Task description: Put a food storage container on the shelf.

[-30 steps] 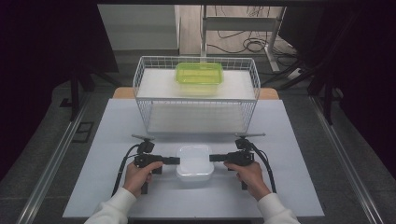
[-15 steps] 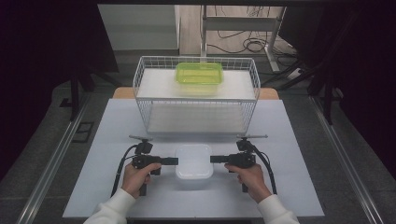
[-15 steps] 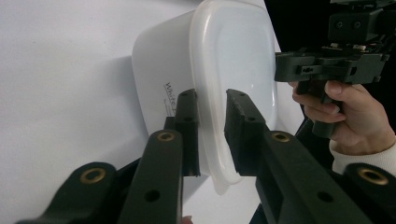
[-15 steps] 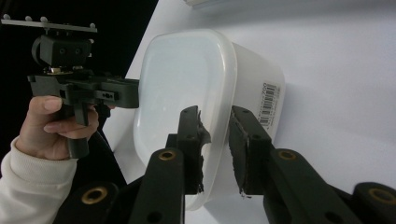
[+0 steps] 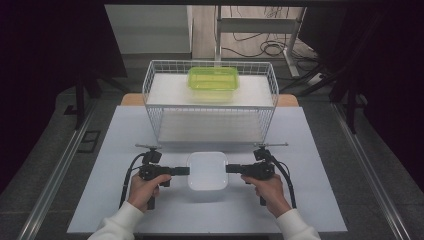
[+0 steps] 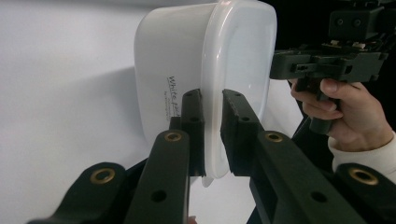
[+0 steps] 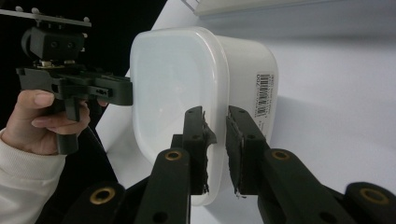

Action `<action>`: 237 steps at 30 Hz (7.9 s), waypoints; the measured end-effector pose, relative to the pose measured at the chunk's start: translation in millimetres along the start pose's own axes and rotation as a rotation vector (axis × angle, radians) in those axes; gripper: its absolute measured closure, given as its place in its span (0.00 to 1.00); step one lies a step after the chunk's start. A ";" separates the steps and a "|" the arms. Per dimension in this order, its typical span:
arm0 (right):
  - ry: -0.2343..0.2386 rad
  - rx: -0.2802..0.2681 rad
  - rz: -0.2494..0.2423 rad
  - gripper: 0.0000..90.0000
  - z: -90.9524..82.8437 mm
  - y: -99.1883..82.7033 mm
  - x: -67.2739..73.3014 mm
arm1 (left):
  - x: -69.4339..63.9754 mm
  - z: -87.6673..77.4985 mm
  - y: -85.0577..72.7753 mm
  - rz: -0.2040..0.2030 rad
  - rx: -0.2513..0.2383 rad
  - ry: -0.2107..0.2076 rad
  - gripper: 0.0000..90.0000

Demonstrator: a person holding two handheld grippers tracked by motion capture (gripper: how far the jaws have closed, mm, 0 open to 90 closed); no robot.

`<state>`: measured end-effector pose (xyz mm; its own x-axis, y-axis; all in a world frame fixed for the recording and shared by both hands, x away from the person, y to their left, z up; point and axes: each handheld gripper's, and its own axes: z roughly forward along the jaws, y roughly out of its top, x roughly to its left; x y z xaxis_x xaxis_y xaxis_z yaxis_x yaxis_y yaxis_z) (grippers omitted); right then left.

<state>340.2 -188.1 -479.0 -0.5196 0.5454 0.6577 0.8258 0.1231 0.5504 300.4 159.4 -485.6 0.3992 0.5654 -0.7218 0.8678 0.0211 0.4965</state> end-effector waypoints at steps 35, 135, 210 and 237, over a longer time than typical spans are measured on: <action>-0.006 -0.129 -0.164 0.87 -35.3 34.1 42.8 | -55.1 -32.4 41.1 0.177 -0.082 0.037 0.89; -0.046 -0.262 -0.288 0.86 -90.2 225.7 100.9 | -116.4 -75.0 236.2 0.262 -0.197 0.067 0.88; -0.113 -0.286 -0.167 0.35 -76.2 255.9 69.5 | -74.6 -73.7 247.9 0.207 -0.303 0.063 0.33; -0.154 -0.281 -0.407 0.29 -131.2 102.7 55.6 | -73.4 -96.5 93.7 0.394 -0.253 0.087 0.26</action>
<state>367.4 -253.9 -318.4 -0.7305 0.6184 0.2898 0.4618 0.1348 0.8767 323.9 199.5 -339.6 0.6479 0.6373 -0.4173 0.5516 -0.0147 0.8340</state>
